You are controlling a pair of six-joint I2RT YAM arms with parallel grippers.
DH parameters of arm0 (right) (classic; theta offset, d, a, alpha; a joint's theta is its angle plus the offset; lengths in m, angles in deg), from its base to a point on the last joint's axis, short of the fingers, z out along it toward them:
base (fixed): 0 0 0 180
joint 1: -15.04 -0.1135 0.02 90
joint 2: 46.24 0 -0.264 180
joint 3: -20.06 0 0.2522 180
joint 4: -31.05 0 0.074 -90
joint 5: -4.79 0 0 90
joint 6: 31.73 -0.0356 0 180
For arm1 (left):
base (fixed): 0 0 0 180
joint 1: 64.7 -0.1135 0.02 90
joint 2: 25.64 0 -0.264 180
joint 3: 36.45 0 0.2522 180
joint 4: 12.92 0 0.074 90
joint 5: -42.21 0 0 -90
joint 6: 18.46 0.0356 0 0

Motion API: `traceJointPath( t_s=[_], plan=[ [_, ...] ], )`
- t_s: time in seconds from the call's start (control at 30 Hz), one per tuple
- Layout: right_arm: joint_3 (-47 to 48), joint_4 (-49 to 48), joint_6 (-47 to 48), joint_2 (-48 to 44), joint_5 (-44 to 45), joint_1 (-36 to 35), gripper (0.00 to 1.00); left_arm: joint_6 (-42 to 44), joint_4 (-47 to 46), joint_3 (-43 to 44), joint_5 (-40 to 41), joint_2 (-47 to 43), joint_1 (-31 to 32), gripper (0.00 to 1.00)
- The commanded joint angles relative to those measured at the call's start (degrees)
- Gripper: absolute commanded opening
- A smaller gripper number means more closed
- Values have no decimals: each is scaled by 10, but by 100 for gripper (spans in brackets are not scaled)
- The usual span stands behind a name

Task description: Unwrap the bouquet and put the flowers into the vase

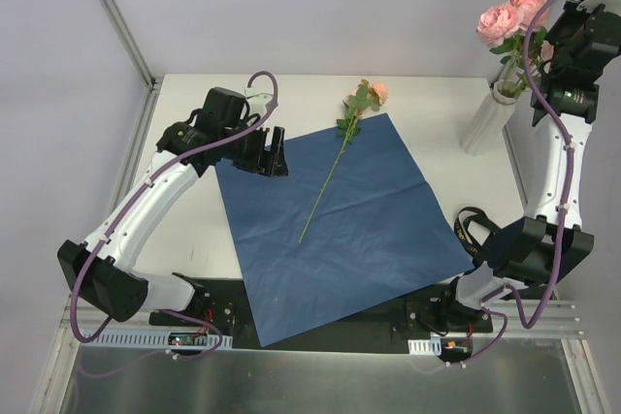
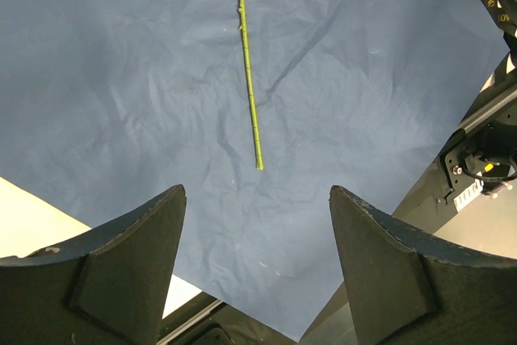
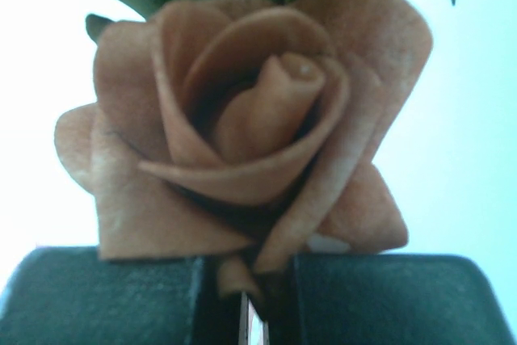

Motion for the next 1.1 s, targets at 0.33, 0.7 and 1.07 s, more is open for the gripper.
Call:
traceJointPath(
  t_s=[0.33,0.7,1.07],
  plan=[
    [-72,-41,8,8,-24,5,0,6,-15,-13,3,-26,-16,72],
    [-129,-51,2,3,-17,4,0,7,-16,-2,-3,-12,-22,71],
    [-181,16,-32,-3,-19,-4,3,0,-16,-10,-23,-11,-22,72]
  ],
)
